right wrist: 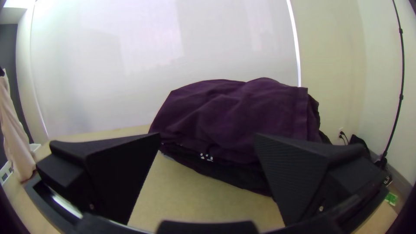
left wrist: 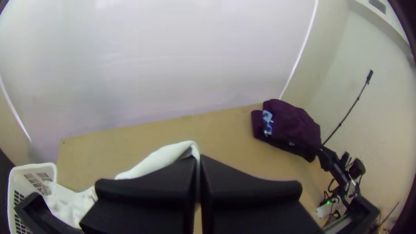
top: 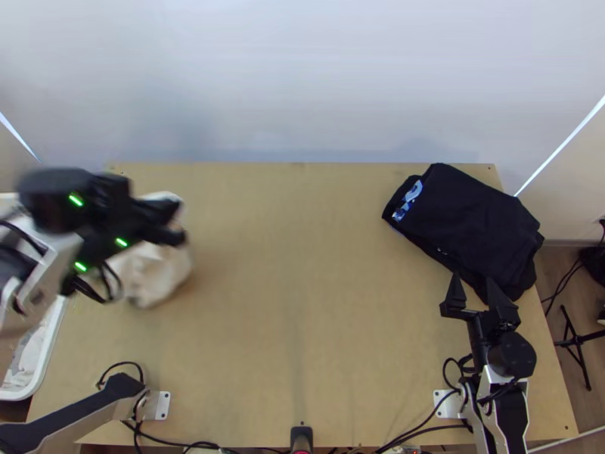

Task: Fold the t-shirt

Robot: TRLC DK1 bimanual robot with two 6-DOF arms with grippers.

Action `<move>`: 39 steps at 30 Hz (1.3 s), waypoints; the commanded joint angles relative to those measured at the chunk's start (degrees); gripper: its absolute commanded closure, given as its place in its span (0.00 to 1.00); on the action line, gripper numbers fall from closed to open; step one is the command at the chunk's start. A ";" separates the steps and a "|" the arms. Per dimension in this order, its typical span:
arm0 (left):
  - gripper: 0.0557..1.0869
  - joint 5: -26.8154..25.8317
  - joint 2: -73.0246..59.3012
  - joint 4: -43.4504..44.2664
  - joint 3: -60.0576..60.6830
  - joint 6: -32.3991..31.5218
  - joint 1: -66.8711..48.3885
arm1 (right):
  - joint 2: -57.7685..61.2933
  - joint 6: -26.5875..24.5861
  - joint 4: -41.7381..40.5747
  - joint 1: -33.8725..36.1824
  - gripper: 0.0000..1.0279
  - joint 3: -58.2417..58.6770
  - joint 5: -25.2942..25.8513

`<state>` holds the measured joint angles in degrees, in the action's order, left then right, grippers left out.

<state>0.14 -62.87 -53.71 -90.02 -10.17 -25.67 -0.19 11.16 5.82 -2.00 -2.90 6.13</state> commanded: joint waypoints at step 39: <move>0.96 17.96 -39.87 26.64 -21.16 -10.04 -47.81 | 0.01 0.09 -0.02 -0.02 0.04 0.08 0.02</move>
<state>17.56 -95.88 -26.00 -100.16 -19.86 -73.06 -0.19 11.14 5.80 -2.00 -2.90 6.13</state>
